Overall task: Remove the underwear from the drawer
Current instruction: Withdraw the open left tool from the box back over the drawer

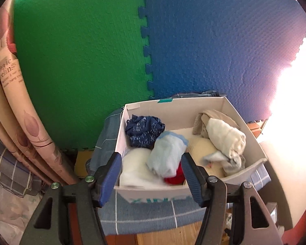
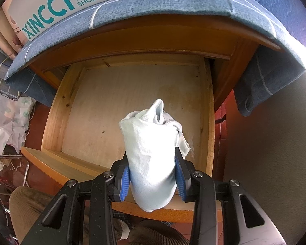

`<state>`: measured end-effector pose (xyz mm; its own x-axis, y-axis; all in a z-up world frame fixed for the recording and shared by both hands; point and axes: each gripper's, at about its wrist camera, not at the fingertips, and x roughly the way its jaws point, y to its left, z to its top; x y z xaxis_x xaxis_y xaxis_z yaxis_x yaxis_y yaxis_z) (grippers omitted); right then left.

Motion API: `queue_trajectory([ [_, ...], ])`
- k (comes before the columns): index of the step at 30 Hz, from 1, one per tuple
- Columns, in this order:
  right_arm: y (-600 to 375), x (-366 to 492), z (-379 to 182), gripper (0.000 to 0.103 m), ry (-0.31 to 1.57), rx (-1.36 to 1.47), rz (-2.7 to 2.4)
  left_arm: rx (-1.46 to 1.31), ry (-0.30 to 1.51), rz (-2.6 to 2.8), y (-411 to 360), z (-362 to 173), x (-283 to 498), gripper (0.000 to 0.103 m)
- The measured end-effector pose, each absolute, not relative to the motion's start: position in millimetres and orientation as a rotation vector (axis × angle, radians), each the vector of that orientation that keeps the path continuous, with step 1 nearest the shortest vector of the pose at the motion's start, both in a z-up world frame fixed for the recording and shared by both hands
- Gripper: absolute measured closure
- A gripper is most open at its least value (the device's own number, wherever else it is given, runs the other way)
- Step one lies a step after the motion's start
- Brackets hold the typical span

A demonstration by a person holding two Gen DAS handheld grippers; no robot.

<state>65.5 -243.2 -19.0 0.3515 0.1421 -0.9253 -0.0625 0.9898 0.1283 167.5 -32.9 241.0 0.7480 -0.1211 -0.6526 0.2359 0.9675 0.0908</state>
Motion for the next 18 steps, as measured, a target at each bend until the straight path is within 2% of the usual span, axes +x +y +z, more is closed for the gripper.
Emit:
queue_trajectory([
  [7, -244, 65, -19, 0.068, 1.203, 0.061, 0.123, 0.156, 0.698, -0.156, -17, 218, 117, 0.041],
  [18, -242, 64, -17, 0.067, 1.189, 0.040, 0.116, -0.015, 0.759, 0.031, 18, 114, 52, 0.041],
])
